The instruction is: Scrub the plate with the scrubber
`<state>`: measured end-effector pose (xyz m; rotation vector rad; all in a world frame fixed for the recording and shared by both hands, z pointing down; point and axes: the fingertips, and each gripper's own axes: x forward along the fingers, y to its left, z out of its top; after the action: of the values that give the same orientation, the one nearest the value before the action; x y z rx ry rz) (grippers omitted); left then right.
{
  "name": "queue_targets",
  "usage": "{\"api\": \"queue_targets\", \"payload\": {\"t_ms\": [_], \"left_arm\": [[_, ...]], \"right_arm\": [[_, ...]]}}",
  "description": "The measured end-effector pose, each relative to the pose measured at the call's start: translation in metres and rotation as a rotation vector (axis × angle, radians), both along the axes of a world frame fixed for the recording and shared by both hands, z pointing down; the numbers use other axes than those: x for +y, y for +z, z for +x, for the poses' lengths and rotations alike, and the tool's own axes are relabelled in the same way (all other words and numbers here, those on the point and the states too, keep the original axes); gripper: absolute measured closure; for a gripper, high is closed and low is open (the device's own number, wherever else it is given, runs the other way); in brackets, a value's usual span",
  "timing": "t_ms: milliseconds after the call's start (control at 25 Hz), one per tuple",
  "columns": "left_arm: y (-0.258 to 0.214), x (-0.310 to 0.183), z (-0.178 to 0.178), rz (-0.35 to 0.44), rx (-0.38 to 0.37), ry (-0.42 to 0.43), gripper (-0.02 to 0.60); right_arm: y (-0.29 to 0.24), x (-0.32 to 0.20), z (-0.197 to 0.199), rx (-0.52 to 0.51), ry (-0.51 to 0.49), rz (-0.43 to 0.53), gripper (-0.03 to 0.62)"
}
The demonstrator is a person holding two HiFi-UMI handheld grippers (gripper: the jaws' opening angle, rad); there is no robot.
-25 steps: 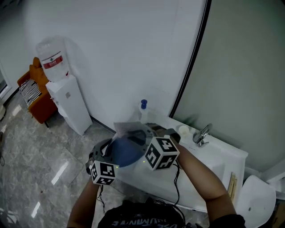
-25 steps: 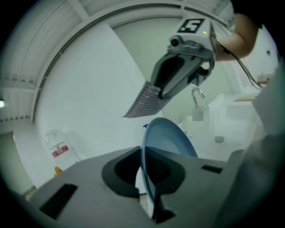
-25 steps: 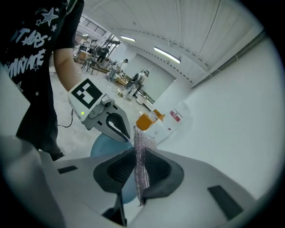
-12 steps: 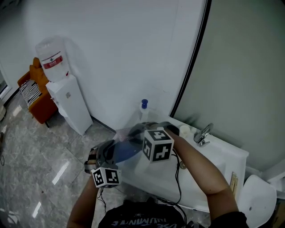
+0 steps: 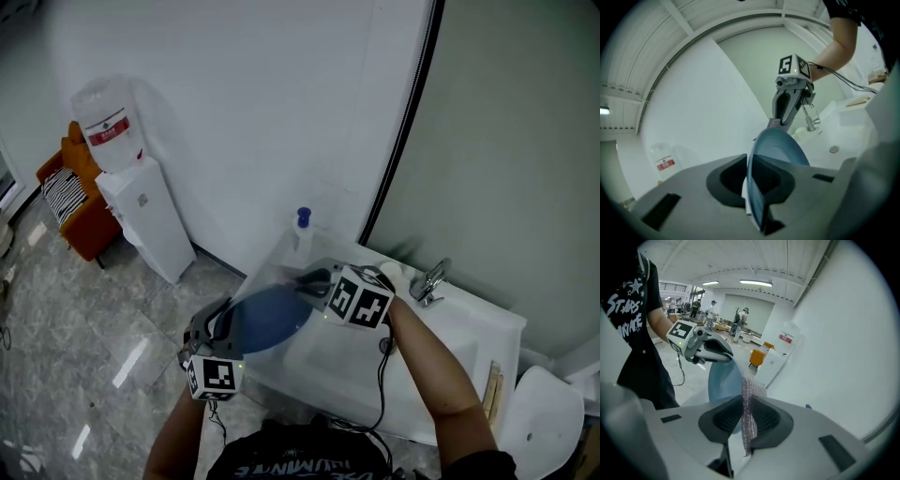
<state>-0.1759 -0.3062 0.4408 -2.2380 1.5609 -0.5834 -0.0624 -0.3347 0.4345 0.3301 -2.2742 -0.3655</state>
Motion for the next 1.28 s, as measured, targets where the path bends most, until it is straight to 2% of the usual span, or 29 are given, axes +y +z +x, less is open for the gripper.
{"api": "queue_targets", "payload": {"t_ms": [120, 200, 320, 480, 600, 800, 1080, 1280], "left_arm": [[-0.001, 0.001, -0.002, -0.007, 0.067, 0.043, 0.552], [-0.002, 0.002, -0.004, -0.020, 0.127, 0.059, 0.552], [-0.001, 0.004, -0.002, -0.033, 0.177, 0.066, 0.552], [0.005, 0.003, -0.008, -0.037, 0.188, 0.075, 0.552], [0.007, 0.001, -0.017, -0.050, 0.241, 0.051, 0.552], [0.006, -0.003, -0.031, -0.056, 0.342, 0.005, 0.552], [-0.002, -0.011, -0.056, -0.063, 0.578, -0.073, 0.552], [-0.008, -0.018, -0.071, -0.044, 0.718, -0.141, 0.552]], "right_arm": [[0.010, -0.002, 0.014, 0.017, 0.032, 0.007, 0.517], [0.015, -0.001, 0.019, -0.016, 0.052, -0.025, 0.519], [0.019, 0.001, 0.024, -0.100, 0.098, -0.103, 0.519], [0.022, -0.002, 0.033, -0.262, 0.180, -0.221, 0.517], [0.027, -0.005, 0.042, -0.362, 0.247, -0.303, 0.517], [0.038, -0.003, 0.054, -0.472, 0.319, -0.393, 0.517], [0.053, 0.000, 0.064, -0.605, 0.400, -0.494, 0.517], [0.063, 0.008, 0.063, -0.693, 0.432, -0.575, 0.517]]}}
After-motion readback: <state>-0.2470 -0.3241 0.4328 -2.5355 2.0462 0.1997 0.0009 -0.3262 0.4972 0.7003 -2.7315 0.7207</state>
